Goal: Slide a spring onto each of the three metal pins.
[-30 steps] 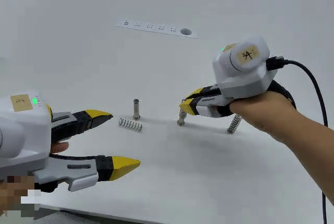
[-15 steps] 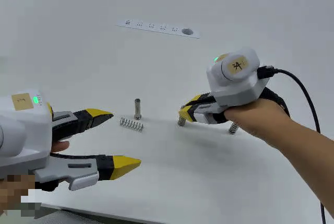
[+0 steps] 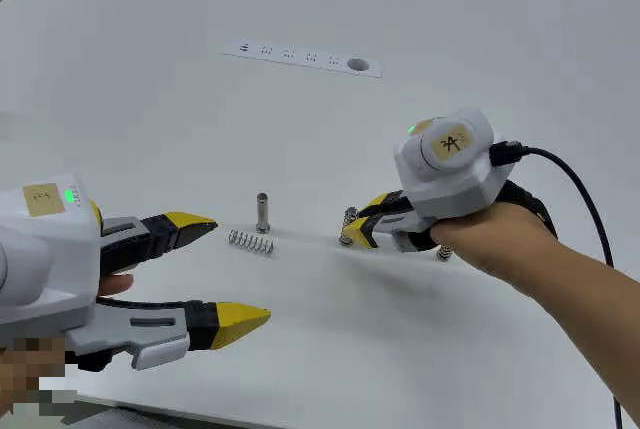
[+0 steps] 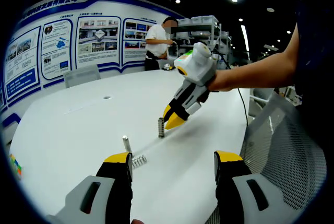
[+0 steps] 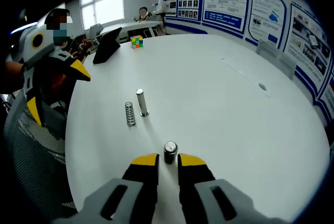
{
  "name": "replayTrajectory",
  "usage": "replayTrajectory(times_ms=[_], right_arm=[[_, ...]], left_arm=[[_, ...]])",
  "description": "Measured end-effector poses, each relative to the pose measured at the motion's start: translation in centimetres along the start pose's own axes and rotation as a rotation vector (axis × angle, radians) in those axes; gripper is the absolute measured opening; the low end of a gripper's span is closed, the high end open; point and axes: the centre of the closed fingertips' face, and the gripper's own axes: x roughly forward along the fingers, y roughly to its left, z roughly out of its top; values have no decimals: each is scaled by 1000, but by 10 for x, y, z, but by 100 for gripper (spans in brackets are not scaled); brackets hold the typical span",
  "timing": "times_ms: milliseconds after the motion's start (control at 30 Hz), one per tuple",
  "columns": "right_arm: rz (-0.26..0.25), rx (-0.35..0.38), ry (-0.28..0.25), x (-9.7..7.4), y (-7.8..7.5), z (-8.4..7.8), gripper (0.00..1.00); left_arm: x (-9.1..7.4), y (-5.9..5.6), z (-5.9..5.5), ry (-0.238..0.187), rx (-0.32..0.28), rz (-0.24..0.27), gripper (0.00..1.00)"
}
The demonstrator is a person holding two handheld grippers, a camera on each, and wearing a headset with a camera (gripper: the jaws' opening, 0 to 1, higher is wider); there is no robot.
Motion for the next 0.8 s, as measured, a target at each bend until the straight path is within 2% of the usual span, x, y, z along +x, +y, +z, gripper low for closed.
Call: replayTrajectory(times_ms=[200, 267, 400, 533, 633, 800], right_arm=[[3, 11, 17, -4, 6, -13, 15], [10, 12, 22, -5, 13, -16, 15], [44, -24, 27, -6, 35, -15, 15], [70, -56, 9, -4, 50, -1, 15], [92, -92, -19, -1, 62, 18, 15], [108, -130, -26, 12, 69, 33, 15]], left_arm=[[-1, -1, -1, 1, -1, 0, 65], [-1, -1, -1, 2, 1, -1, 65], [-1, 0, 0, -1, 0, 0, 65], [-1, -1, 0, 0, 2, -1, 65], [-2, -2, -1, 1, 3, 0, 65], [-3, 0, -1, 1, 2, 5, 65]])
